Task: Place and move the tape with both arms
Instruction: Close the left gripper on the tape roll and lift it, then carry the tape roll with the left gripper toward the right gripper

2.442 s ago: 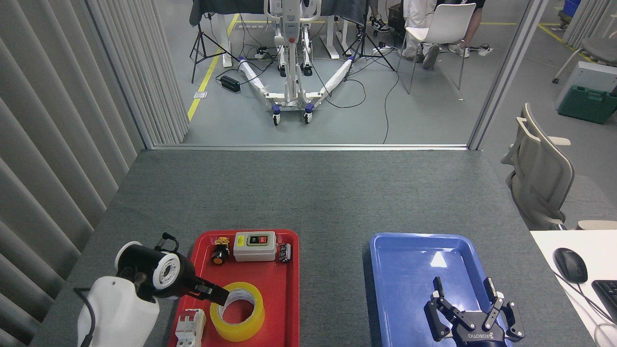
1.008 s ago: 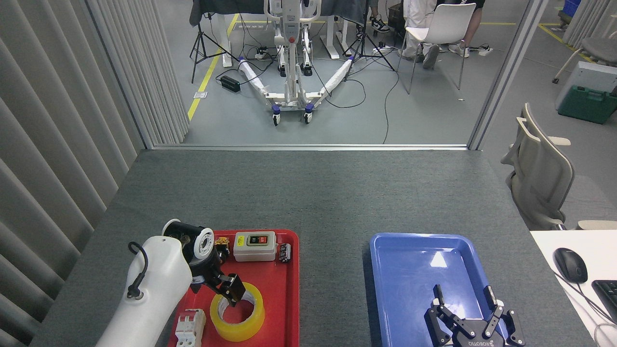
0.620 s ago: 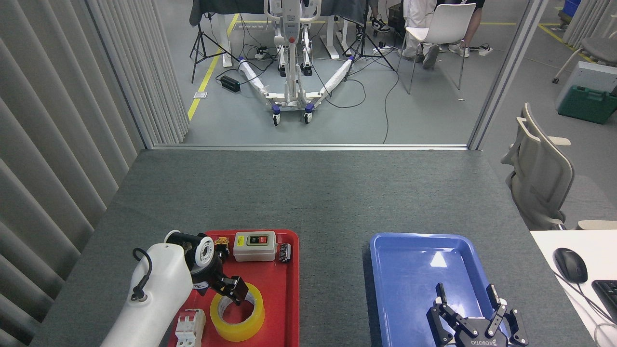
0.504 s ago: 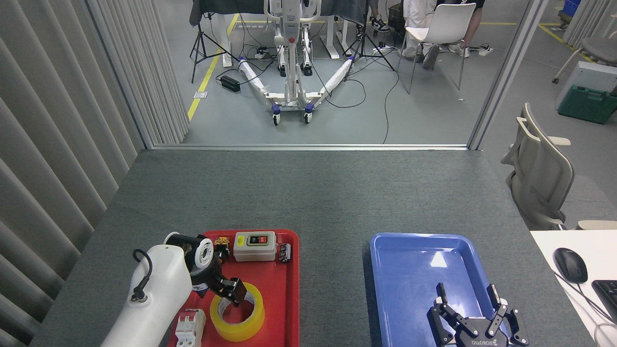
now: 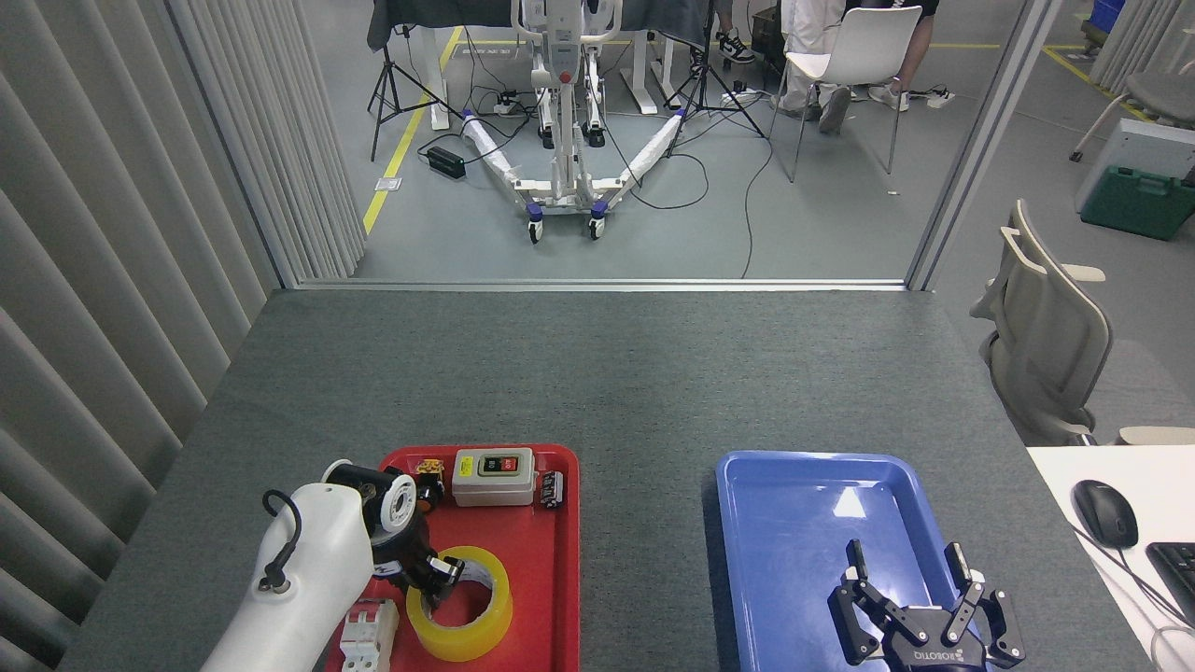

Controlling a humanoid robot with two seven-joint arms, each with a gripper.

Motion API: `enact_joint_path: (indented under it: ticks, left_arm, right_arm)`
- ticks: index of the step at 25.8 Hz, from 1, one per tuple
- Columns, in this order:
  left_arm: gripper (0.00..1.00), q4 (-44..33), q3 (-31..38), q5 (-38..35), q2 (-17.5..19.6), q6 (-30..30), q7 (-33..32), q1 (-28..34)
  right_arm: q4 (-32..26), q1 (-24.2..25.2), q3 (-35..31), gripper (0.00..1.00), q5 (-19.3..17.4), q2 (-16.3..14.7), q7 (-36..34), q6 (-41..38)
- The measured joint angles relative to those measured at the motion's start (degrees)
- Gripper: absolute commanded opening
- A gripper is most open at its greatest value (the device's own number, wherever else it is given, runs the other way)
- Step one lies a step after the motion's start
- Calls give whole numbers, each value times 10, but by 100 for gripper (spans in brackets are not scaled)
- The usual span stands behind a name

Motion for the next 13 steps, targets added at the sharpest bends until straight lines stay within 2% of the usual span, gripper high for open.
enact_joint_path:
  ticks: [4,8,11,13]
  left_arm:
    - [0,-24,-4,5,5,-28,1,0]
    - [0,-71,-3,39,17,-127,3,-5]
    - [0,-88,-3,128,38,-234,3,-30]
    - [0,-90,0,221,42,-301,1,-41]
  right_arm:
    - [0,-1,-1,100,0,-1,-1,0]
    - [0,-1,-1,100,0,-2,-2,0]
    - [0,-1,-1,100,0,-2,-3,0]
    - [0,-1,1,100,0,-2,-3,0]
